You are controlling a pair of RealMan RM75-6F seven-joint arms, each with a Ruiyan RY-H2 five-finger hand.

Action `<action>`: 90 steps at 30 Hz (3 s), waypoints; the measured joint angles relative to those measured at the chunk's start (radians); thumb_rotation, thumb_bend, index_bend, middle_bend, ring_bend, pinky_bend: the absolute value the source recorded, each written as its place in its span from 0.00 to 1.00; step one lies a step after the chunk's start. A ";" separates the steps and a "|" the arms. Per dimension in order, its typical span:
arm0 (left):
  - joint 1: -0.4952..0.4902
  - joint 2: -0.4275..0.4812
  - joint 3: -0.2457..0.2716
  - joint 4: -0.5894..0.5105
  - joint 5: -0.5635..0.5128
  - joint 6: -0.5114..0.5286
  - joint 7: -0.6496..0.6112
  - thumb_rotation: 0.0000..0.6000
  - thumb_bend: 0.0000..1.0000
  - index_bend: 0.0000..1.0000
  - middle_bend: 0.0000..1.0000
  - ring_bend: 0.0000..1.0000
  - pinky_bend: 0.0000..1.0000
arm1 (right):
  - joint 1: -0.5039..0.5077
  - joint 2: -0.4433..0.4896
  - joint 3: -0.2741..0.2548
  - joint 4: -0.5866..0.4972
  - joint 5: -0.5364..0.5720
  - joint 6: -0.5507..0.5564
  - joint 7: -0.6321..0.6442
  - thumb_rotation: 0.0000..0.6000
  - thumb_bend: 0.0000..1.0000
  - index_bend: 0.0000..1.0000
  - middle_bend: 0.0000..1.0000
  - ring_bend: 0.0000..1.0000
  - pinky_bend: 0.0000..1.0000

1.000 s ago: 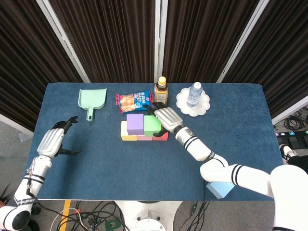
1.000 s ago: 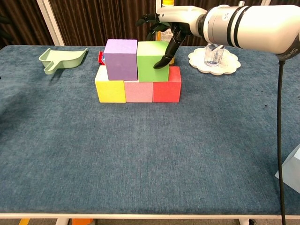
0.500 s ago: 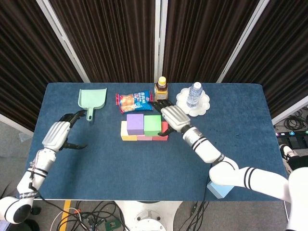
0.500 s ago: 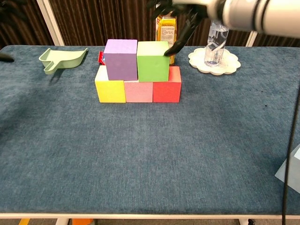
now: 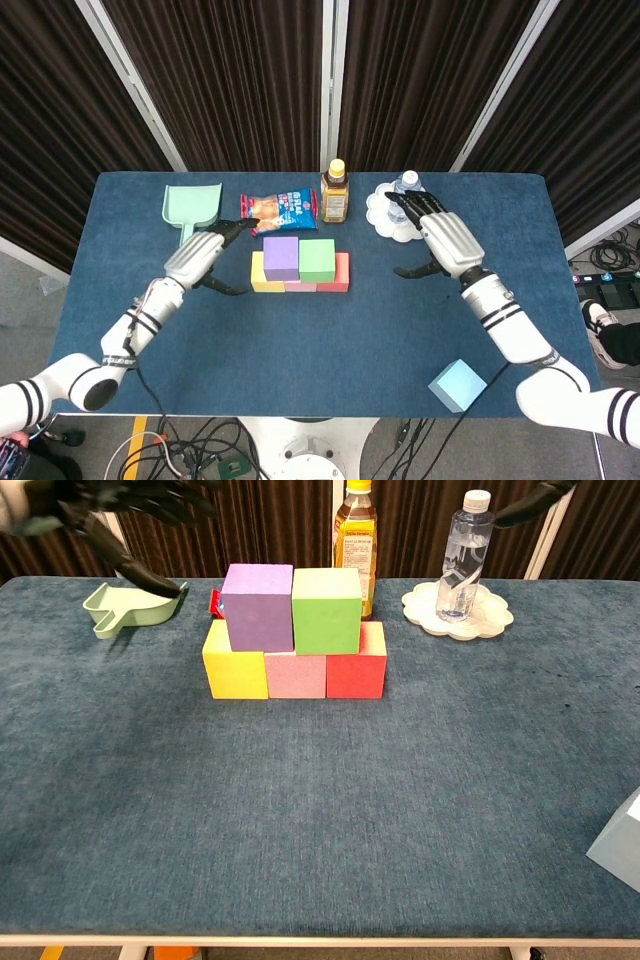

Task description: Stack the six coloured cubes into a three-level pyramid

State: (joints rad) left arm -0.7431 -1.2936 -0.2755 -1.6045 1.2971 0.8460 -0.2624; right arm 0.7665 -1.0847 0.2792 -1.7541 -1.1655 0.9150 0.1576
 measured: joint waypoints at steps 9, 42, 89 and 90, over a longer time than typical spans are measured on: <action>-0.083 -0.108 -0.025 0.059 -0.178 -0.048 0.118 1.00 0.00 0.07 0.07 0.11 0.11 | -0.043 0.019 -0.018 0.026 -0.071 0.007 0.096 1.00 0.03 0.00 0.11 0.00 0.00; -0.181 -0.267 -0.027 0.218 -0.338 -0.036 0.268 1.00 0.01 0.12 0.32 0.18 0.11 | -0.061 -0.016 -0.033 0.128 -0.137 -0.022 0.225 1.00 0.03 0.00 0.11 0.00 0.00; -0.168 -0.255 -0.021 0.234 -0.277 -0.045 0.226 1.00 0.02 0.13 0.38 0.20 0.11 | -0.058 -0.029 -0.029 0.147 -0.140 -0.033 0.241 1.00 0.03 0.00 0.11 0.00 0.00; -0.169 -0.254 -0.021 0.237 -0.274 -0.048 0.224 1.00 0.02 0.13 0.38 0.20 0.11 | -0.059 -0.029 -0.029 0.147 -0.139 -0.033 0.240 1.00 0.03 0.00 0.11 0.00 0.00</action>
State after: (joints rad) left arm -0.9122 -1.5480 -0.2960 -1.3672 1.0228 0.7976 -0.0388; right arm 0.7080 -1.1134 0.2499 -1.6072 -1.3045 0.8817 0.3973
